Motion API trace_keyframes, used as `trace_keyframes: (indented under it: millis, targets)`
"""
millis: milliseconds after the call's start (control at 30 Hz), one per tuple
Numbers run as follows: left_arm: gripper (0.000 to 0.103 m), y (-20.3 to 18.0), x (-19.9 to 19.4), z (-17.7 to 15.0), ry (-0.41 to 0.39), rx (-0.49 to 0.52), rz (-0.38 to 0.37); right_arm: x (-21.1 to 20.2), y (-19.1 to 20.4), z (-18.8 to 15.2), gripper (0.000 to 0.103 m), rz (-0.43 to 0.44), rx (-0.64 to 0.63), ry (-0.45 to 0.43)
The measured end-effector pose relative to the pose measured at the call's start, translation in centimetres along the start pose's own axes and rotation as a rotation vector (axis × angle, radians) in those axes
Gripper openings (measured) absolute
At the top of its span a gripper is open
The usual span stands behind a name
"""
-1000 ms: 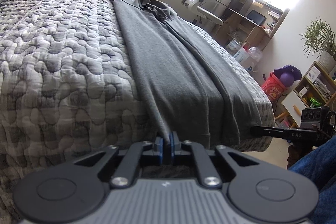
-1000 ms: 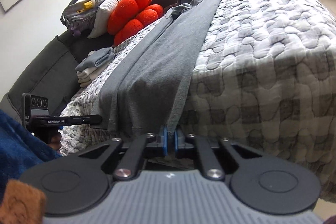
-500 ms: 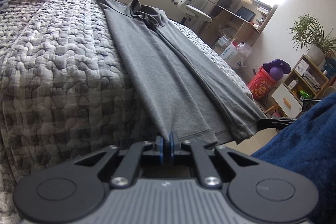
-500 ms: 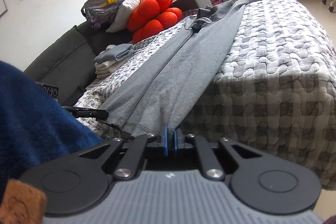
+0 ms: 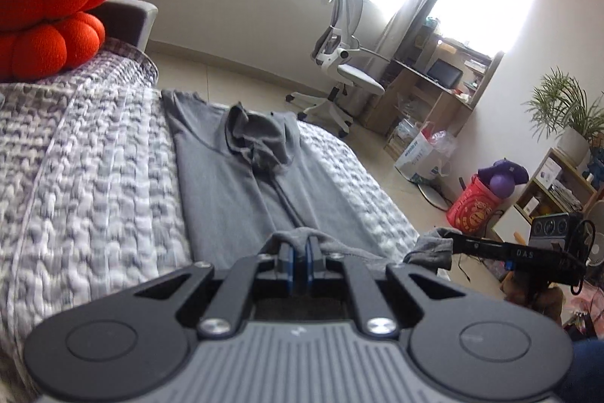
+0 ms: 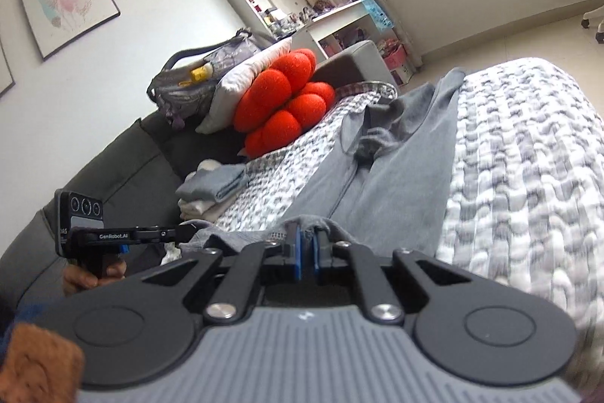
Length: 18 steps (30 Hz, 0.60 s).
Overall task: Fold clothes
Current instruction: 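Lift the shirt hem with both grippers and fold it toward the collar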
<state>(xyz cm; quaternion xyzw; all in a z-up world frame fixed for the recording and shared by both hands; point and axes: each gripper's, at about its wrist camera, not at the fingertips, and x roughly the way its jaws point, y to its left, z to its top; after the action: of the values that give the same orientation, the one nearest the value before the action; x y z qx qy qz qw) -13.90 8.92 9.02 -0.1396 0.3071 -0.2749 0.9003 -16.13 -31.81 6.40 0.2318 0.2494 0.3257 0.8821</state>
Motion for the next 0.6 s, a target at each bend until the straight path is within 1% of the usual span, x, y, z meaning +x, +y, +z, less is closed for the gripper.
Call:
trace_keyframes:
  millis: [67,267,400,533,600]
  targets:
    - [0.006,0.8,1.6,2.4,-0.009,-0.033,0.016,1.4,-0.9,2.0,0.009,-0.015,0.021,-0.022]
    - [0.006,3.6,7.2,7.5,0.015,-0.112,0.048,6.7,-4.6,6.9,0.01,-0.05,0.115,0.006]
    - [0.006,5.4,10.5,9.6,0.038,-0.131,0.058,9.9,-7.3,9.3,0.01,-0.075,0.158,0.028]
    - [0.006,7.9,14.4,10.4,0.093,-0.187,0.081,13.0,-10.6,10.1,0.011,-0.127,0.237,0.075]
    - [0.006,8.7,15.6,10.4,0.098,-0.211,0.088,14.4,-11.9,10.0,0.011,-0.155,0.263,0.103]
